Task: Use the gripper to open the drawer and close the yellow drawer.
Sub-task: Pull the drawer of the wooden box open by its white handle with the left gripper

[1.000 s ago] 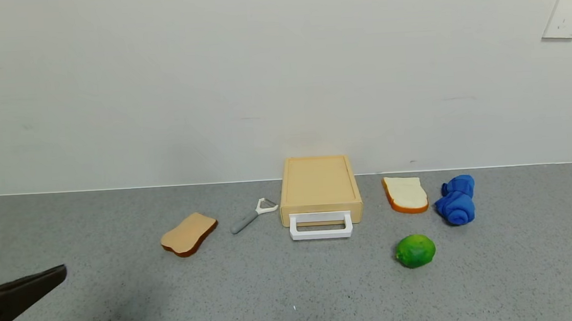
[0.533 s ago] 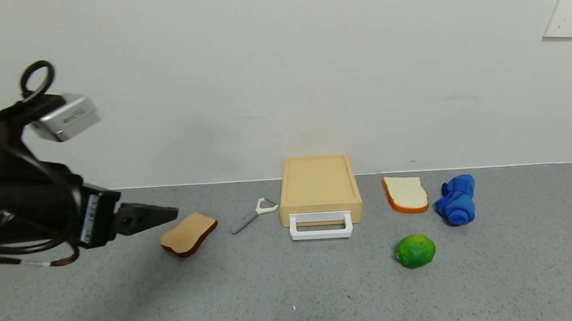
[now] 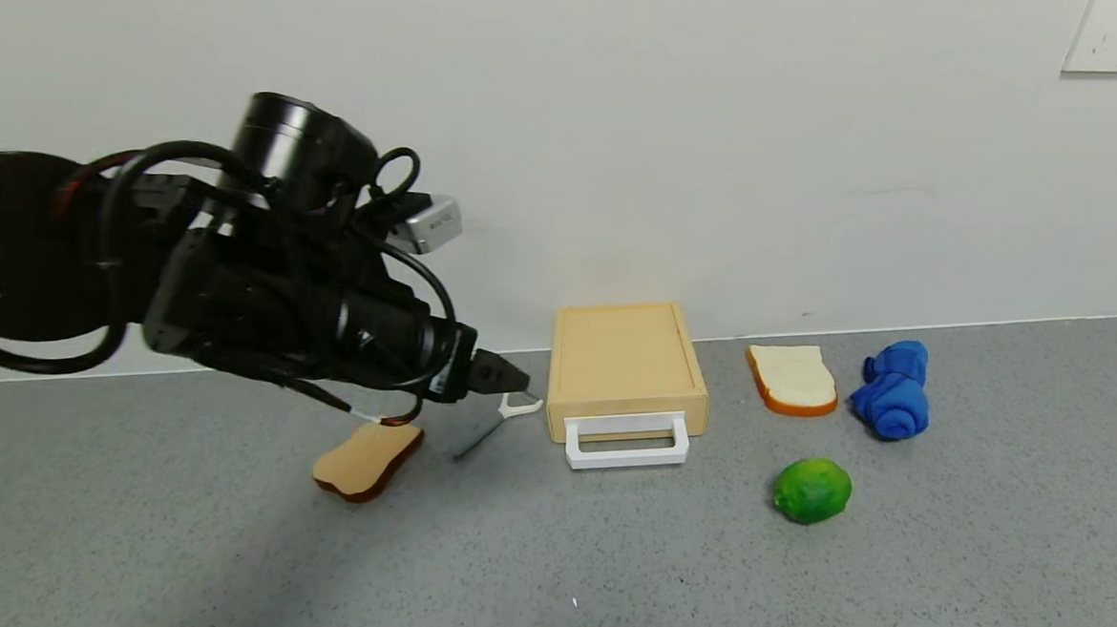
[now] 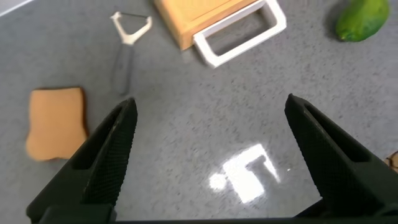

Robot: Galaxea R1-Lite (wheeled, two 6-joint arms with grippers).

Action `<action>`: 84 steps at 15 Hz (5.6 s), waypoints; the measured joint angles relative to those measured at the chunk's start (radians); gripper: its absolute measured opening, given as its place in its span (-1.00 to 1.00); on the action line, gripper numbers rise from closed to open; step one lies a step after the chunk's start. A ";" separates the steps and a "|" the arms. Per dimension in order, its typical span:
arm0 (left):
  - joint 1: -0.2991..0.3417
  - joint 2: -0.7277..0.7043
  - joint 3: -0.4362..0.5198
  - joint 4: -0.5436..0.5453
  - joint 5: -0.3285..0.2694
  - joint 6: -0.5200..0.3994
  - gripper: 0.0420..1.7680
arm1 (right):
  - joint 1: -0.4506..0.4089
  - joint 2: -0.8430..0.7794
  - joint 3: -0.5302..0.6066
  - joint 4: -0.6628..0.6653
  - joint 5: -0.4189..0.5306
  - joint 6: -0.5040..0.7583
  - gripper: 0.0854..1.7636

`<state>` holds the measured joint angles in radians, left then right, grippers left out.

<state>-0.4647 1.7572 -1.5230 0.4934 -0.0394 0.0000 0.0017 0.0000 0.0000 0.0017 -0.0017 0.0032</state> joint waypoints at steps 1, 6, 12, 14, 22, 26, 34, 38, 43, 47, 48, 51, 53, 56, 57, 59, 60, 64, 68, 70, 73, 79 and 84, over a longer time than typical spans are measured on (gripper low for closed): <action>-0.024 0.040 -0.028 0.000 -0.002 -0.024 0.94 | 0.000 0.000 0.000 0.000 0.000 -0.001 0.92; -0.110 0.169 -0.079 -0.004 0.001 -0.145 0.94 | 0.000 0.000 0.000 0.000 0.000 0.000 0.92; -0.183 0.261 -0.146 0.013 0.019 -0.236 0.82 | 0.000 0.000 0.000 0.000 0.000 0.000 0.92; -0.191 0.267 -0.149 0.006 0.008 -0.226 0.41 | 0.000 0.000 0.000 0.000 0.000 0.000 0.92; -0.203 0.280 -0.164 0.011 0.004 -0.150 -0.92 | 0.000 0.000 0.000 0.000 0.000 0.000 0.92; -0.203 0.287 -0.156 0.013 -0.049 -0.022 -0.92 | 0.000 0.000 0.000 0.000 0.000 -0.001 0.92; -0.147 0.328 -0.155 0.014 -0.220 0.405 -0.92 | 0.000 0.000 0.000 0.000 0.000 0.000 0.92; -0.123 0.391 -0.212 0.011 -0.238 0.503 -0.92 | 0.000 0.000 0.000 0.000 0.000 0.000 0.92; -0.116 0.499 -0.340 0.017 -0.240 0.601 -0.92 | 0.000 0.000 0.000 0.000 0.000 0.000 0.92; -0.104 0.561 -0.421 0.101 -0.231 0.662 -0.92 | 0.000 0.000 0.000 0.000 0.000 0.000 0.92; -0.103 0.574 -0.439 0.100 -0.221 0.674 -0.92 | 0.000 0.000 0.000 0.000 0.000 0.000 0.92; -0.091 0.604 -0.455 0.089 -0.164 0.691 -0.92 | 0.000 0.000 0.000 0.000 0.000 0.000 0.92; -0.079 0.620 -0.457 0.048 -0.148 0.691 -0.92 | 0.000 0.000 0.000 0.000 0.000 0.000 0.92; -0.068 0.633 -0.457 0.044 -0.142 0.691 -0.92 | 0.000 0.000 0.000 0.000 0.000 0.000 0.92; -0.068 0.636 -0.457 0.044 -0.141 0.690 -0.92 | 0.000 0.000 0.000 0.000 0.000 0.000 0.92; -0.067 0.646 -0.457 0.038 -0.140 0.690 -0.92 | 0.000 0.000 0.000 0.000 0.000 0.000 0.92; -0.067 0.651 -0.457 0.037 -0.140 0.691 -0.92 | 0.000 0.000 0.000 0.000 0.000 0.000 0.92; -0.067 0.666 -0.457 0.033 -0.139 0.692 -0.92 | 0.000 0.000 0.000 0.000 0.000 0.000 0.92; -0.067 0.669 -0.456 0.033 -0.140 0.693 -0.92 | 0.000 0.000 0.000 0.000 0.000 0.000 0.92; -0.068 0.671 -0.456 0.037 -0.140 0.692 -0.92 | 0.000 0.000 0.000 0.000 0.000 0.000 0.92; -0.069 0.671 -0.455 0.026 -0.136 0.693 -0.92 | 0.000 0.000 0.000 0.000 0.000 0.000 0.92; -0.065 0.667 -0.459 0.014 -0.117 0.721 -0.93 | 0.000 0.000 0.000 0.000 0.000 -0.001 0.92; -0.065 0.672 -0.460 -0.004 -0.065 0.747 -0.92 | 0.000 0.000 0.000 0.000 0.000 0.000 0.92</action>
<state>-0.5296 2.4294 -1.9834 0.4891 -0.1047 0.7470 0.0017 0.0000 0.0000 0.0017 -0.0017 0.0028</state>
